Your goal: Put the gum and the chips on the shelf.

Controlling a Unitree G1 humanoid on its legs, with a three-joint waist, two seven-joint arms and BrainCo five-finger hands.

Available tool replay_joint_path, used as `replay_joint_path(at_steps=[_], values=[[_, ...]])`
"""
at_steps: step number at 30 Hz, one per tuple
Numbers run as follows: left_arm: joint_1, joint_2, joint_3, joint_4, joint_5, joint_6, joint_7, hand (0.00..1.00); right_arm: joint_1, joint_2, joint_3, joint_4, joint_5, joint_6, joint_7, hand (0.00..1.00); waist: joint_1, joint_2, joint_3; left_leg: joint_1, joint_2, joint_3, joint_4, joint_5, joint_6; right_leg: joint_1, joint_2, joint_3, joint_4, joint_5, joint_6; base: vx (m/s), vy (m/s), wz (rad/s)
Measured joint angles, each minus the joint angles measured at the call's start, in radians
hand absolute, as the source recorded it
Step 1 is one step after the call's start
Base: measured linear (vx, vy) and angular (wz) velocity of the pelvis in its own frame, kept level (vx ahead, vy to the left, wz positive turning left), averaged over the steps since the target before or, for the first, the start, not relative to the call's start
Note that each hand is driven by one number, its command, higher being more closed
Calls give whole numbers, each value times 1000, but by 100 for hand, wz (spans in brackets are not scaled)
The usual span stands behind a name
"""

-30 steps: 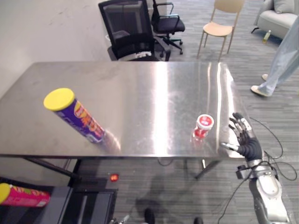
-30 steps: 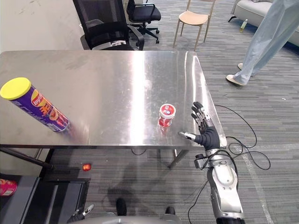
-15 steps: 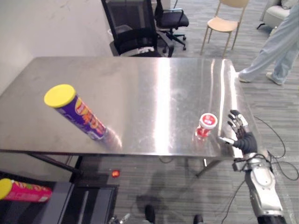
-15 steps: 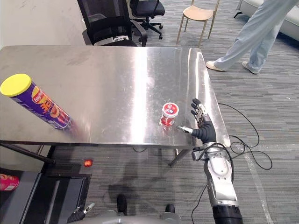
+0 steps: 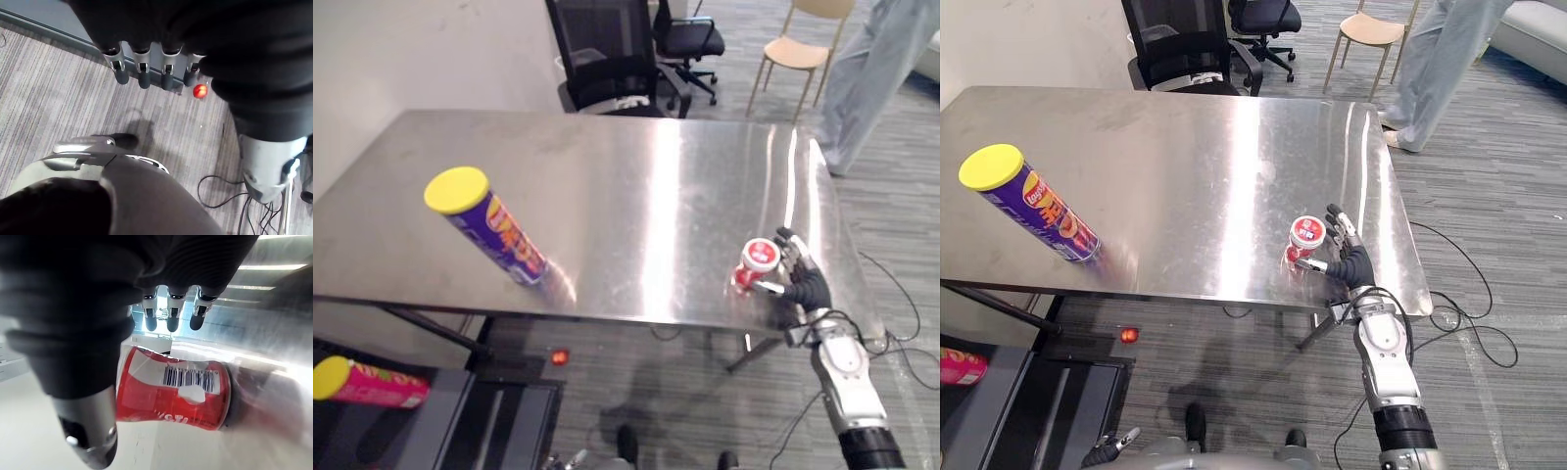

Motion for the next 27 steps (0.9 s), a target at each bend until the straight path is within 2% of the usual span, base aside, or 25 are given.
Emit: replay_joint_path(at_steps=[5,6,22,27], values=[[-3,2,0,0,2,1,0,0,-19,11,28,0,0,1,2,0,2,-2,5,0,0,-2,0,1,1,5,0,-3,-5,0,0,15,1,0],[-3,2,0,0,3,1,0,0,-25,11,44,0,-1,1,3,100,2,-2,5,0,0,-2,0,1,1,7,1,-3,-6,0,0,36,-1,1],[-6,0,3,-1,39,13,9,0,-48,19,90,-9,-41,2,-1,100,3,3,16,1,23,-3,0,0,-14,7,21,-3,-2,13,-11,-1,-1,0],[-7,-2,11,-2,40,14,10,0,-43,23,90,-62,-50,2,-2,100,2,2,23,1,29,-1,0,5,-19,6,28,0,-5,13,-11,0,0,0]])
